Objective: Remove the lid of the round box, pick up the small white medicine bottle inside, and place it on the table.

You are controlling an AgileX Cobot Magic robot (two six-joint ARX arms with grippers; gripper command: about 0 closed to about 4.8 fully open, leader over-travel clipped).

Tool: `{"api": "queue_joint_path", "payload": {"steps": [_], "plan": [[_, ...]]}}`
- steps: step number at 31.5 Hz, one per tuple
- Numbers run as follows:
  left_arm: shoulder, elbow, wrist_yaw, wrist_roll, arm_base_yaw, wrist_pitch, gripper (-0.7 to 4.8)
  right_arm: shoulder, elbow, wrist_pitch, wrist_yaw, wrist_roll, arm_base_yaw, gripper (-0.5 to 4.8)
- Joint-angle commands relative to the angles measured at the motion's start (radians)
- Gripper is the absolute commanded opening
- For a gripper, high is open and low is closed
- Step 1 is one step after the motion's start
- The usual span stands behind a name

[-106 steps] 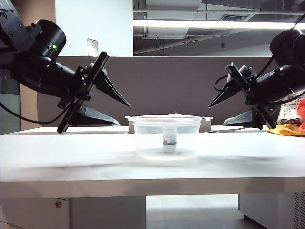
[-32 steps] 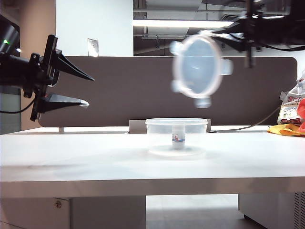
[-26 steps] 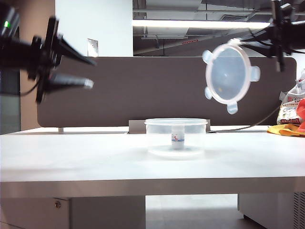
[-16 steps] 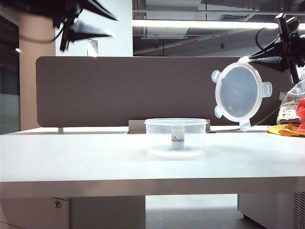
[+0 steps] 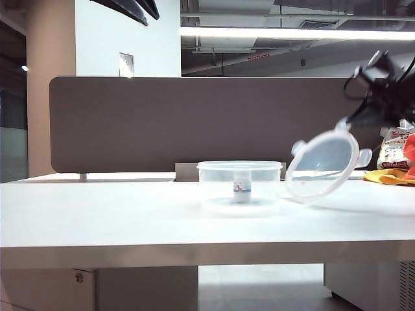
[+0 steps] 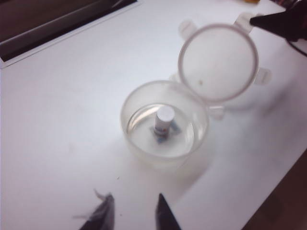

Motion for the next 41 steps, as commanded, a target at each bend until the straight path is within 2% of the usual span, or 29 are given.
{"api": "queue_joint_path", "payload": {"steps": [1, 4, 5, 6, 12, 16, 23, 27, 29, 30, 31, 33, 35, 41], "plan": [[-0.001, 0.004, -0.035, 0.023, -0.023, -0.012, 1.16, -0.002, 0.000, -0.080, 0.085, -0.076, 0.009, 1.06], [0.001, 0.004, -0.038, 0.034, -0.027, -0.012, 1.16, -0.003, 0.000, -0.090, 0.133, -0.078, 0.010, 3.11], [0.001, 0.004, -0.038, 0.034, -0.028, -0.012, 1.16, -0.004, 0.001, -0.089, 0.148, -0.081, 0.010, 3.64], [0.001, 0.004, -0.038, 0.034, -0.027, -0.012, 1.16, -0.006, 0.001, -0.086, 0.164, -0.082, 0.010, 3.81], [0.001, 0.004, -0.051, 0.034, -0.027, -0.012, 1.17, -0.051, 0.000, -0.089, 0.200, -0.145, 0.022, 3.78], [0.009, 0.004, -0.058, 0.031, -0.036, -0.003, 1.17, -0.099, 0.000, -0.090, 0.243, -0.205, 0.082, 3.77], [0.024, 0.005, -0.078, 0.031, -0.079, 0.012, 1.17, -0.137, 0.001, -0.119, 0.394, -0.349, 0.288, 3.78], [0.052, 0.005, -0.079, 0.028, -0.094, 0.047, 1.28, -0.138, 0.001, -0.144, 0.455, -0.368, 0.386, 3.77], [0.074, 0.004, -0.083, 0.026, -0.095, 0.057, 1.72, -0.150, 0.001, -0.172, 0.455, -0.368, 0.417, 3.42], [0.092, 0.004, -0.083, 0.021, -0.095, 0.064, 2.09, -0.161, 0.001, -0.190, 0.456, -0.368, 0.429, 2.85], [0.111, 0.004, -0.083, 0.006, -0.094, 0.072, 2.30, -0.180, 0.000, -0.220, 0.456, -0.369, 0.441, 1.87], [0.156, 0.004, -0.083, 0.000, -0.094, 0.089, 2.61, -0.220, 0.000, -0.275, 0.452, -0.375, 0.454, 0.47], [0.205, 0.004, -0.082, -0.004, -0.092, 0.109, 2.79, -0.265, 0.000, -0.320, 0.447, -0.375, 0.457, 0.35], [0.340, 0.005, -0.071, -0.020, -0.092, 0.190, 2.81, -0.444, -0.002, -0.435, 0.449, -0.384, 0.457, 0.34]]}}
